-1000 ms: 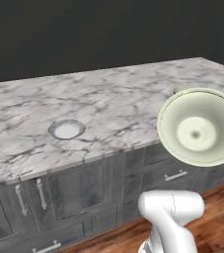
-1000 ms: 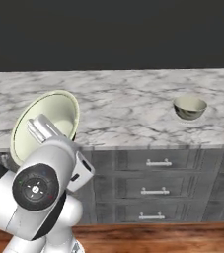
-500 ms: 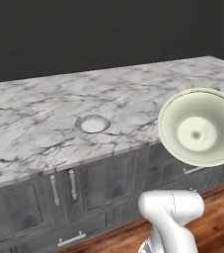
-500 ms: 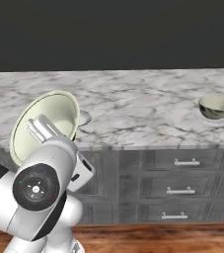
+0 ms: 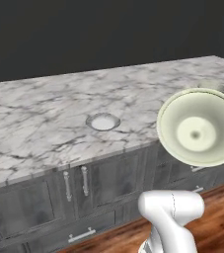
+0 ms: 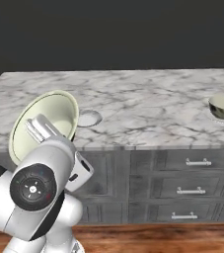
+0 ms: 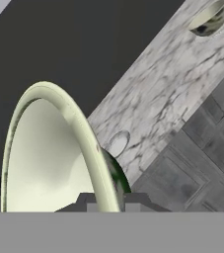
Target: Move the bowls from the cabinet to the plates on the dining table.
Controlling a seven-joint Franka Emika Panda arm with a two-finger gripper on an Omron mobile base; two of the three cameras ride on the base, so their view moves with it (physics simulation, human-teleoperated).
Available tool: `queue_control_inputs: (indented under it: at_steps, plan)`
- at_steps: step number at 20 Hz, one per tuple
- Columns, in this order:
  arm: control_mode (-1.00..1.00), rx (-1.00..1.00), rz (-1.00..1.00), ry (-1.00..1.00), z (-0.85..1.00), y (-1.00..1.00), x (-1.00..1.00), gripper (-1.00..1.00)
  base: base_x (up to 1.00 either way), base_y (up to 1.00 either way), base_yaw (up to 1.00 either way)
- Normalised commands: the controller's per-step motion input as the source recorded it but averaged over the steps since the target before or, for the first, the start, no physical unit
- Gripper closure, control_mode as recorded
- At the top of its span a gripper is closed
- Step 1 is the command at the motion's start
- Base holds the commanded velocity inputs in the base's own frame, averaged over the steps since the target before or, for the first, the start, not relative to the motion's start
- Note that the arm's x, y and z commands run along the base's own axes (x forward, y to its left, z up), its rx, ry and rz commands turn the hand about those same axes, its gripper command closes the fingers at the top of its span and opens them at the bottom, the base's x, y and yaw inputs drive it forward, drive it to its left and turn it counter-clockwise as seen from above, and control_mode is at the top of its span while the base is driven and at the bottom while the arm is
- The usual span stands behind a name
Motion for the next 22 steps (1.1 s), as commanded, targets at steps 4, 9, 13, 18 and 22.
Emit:
queue_control_inputs:
  at_steps: [4, 9, 13, 18, 22]
  plan:
    - [1.0, 0.0, 0.0, 0.0, 0.0, 0.0, 0.0, 1.0, 0.02, -0.16, 0.15]
    - [1.0, 0.0, 0.0, 0.0, 0.0, 0.0, 0.0, 1.0, 0.0, -0.17, 0.17]
    - [1.0, 0.0, 0.0, 0.0, 0.0, 0.0, 0.0, 1.0, 0.01, 0.0, 0.0]
    - [1.0, 0.0, 0.0, 0.0, 0.0, 0.0, 0.0, 1.0, 0.25, -0.25, 0.0]
    - [1.0, 0.0, 0.0, 0.0, 0.0, 0.0, 0.0, 1.0, 0.39, -0.38, 0.0]
